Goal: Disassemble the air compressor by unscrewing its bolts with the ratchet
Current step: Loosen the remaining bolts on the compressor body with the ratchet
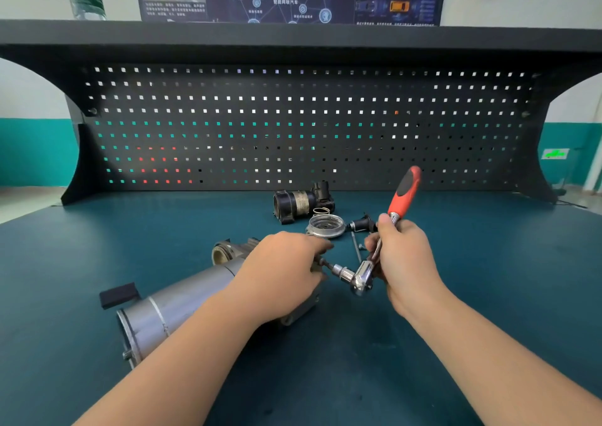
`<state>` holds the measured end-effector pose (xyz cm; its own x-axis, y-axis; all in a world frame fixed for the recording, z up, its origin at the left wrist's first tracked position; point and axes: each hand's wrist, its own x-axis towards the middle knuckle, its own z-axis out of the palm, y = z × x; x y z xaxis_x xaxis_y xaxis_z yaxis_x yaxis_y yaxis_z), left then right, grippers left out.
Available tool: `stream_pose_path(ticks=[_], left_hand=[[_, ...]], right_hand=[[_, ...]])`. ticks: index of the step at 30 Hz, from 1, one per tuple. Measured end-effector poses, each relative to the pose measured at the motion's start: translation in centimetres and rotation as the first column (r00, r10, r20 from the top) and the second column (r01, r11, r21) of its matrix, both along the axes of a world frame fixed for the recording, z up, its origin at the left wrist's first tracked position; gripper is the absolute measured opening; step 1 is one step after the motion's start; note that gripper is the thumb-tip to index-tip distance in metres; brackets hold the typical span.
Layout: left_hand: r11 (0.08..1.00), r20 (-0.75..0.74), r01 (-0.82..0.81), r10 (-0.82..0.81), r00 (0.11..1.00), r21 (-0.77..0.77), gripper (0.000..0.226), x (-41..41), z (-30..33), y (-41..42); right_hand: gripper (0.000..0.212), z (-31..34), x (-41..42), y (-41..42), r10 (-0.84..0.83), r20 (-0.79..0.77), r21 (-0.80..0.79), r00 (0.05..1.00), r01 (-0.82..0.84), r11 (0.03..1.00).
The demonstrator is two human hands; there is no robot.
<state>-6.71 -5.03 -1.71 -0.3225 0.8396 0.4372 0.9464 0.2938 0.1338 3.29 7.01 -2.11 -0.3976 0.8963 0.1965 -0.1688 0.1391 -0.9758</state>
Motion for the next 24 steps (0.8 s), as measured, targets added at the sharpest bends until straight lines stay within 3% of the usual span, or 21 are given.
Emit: stream_pose_path(ticks=[2, 4, 6, 7, 9, 12, 14, 17, 24], left_hand=[[0.998, 0.002, 0.054, -0.054, 0.999, 0.025, 0.048, 0.3, 0.2, -0.3], [0.965, 0.043, 0.054, -0.068, 0.997, 0.258, 0.036, 1.6, 0.6, -0.5], [0.834, 0.315, -0.144, -0.037, 0.948, 0.532, 0.016, 4.0, 0.7, -0.6], [0.771, 0.545, -0.27, -0.117, 0.83, 0.577, 0.014, 5.3, 0.7, -0.6], [0.78, 0.859, -0.421, -0.279, 0.429, 0.463, 0.013, 7.3, -0.1, -0.2], [0.853, 0.941, -0.45, -0.331, -0.076, 0.264, 0.017, 8.4, -1.8, 0.9], [0.848, 0.867, -0.461, -0.415, -0.275, 0.26, 0.021, 8.2, -1.8, 1.4], [0.833, 0.759, -0.447, -0.512, -0.401, 0.326, 0.023, 6.9, -1.7, 1.9], [0.852, 0.734, -0.456, -0.48, -0.481, 0.258, 0.021, 5.5, -2.1, 2.7]], right_hand=[[0.022, 0.2, 0.2, -0.2, 0.008, 0.0, 0.137, 1.0, -0.008, 0.991], [0.02, 0.5, 0.5, -0.6, 0.041, 0.005, 0.341, 0.999, -0.04, 0.939], [0.019, 0.7, 1.0, -1.2, 0.117, -0.001, 0.527, 0.993, -0.099, 0.844], [0.018, 0.6, 1.2, -1.4, 0.149, 0.009, 0.613, 0.989, -0.123, 0.78], [0.012, 0.4, 1.4, -1.8, 0.147, 0.072, 0.754, 0.986, -0.15, 0.639], [0.005, 0.3, 1.4, -2.0, 0.096, 0.119, 0.873, 0.988, -0.151, 0.464], [0.006, 0.3, 1.2, -2.1, 0.106, 0.115, 0.9, 0.988, -0.149, 0.411], [0.006, 0.2, 1.1, -1.9, 0.157, 0.112, 0.882, 0.981, -0.171, 0.438], [0.007, 0.2, 1.1, -1.7, 0.213, 0.087, 0.816, 0.973, -0.193, 0.546]])
